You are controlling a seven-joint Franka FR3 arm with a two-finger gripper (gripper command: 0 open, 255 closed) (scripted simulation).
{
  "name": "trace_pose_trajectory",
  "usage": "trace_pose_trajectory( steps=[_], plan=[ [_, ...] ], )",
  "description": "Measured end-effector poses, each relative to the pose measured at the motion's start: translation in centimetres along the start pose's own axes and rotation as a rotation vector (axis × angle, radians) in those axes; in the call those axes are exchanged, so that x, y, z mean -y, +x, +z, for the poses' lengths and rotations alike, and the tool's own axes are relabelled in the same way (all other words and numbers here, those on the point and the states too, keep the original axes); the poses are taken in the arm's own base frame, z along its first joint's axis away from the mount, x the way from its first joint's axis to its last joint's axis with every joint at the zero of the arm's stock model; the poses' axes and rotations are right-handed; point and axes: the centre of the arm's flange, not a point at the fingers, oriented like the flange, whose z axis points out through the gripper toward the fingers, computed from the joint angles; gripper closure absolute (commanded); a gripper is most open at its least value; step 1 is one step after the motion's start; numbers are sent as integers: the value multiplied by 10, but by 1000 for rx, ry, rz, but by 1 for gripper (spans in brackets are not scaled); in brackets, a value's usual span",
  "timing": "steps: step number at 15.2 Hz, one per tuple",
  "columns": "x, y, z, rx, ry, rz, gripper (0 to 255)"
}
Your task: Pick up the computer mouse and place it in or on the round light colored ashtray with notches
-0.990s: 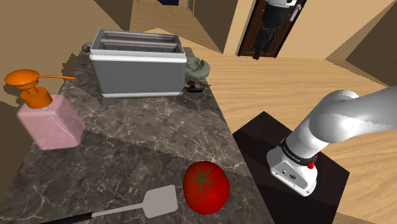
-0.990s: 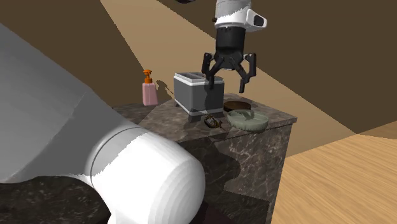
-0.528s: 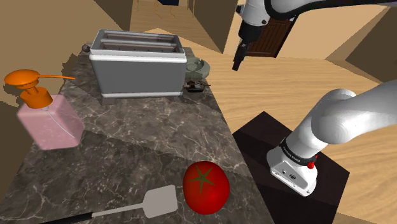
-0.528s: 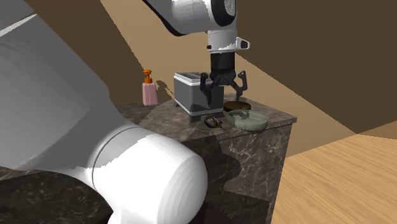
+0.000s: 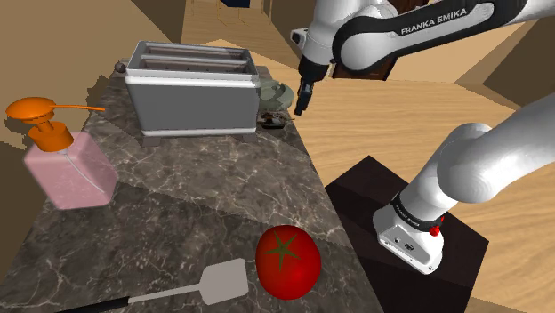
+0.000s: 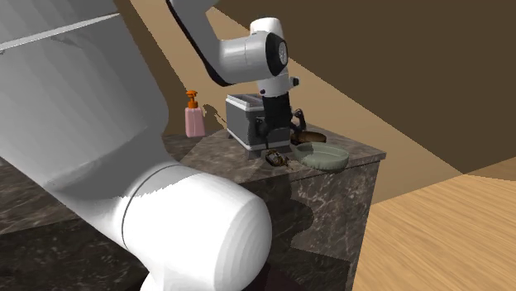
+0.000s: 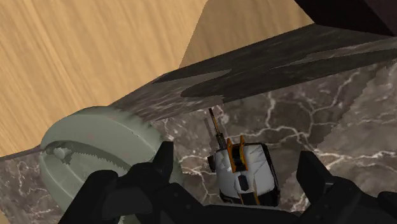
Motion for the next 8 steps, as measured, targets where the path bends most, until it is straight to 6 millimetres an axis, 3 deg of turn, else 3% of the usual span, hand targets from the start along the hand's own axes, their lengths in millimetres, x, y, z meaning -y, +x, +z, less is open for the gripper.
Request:
trace_pose_trajectory(
  steps=[4, 8],
  plan=[
    [19, 29, 31, -55, -46, -145, 0],
    [26, 41, 54, -71, -57, -181, 0]
  ],
)
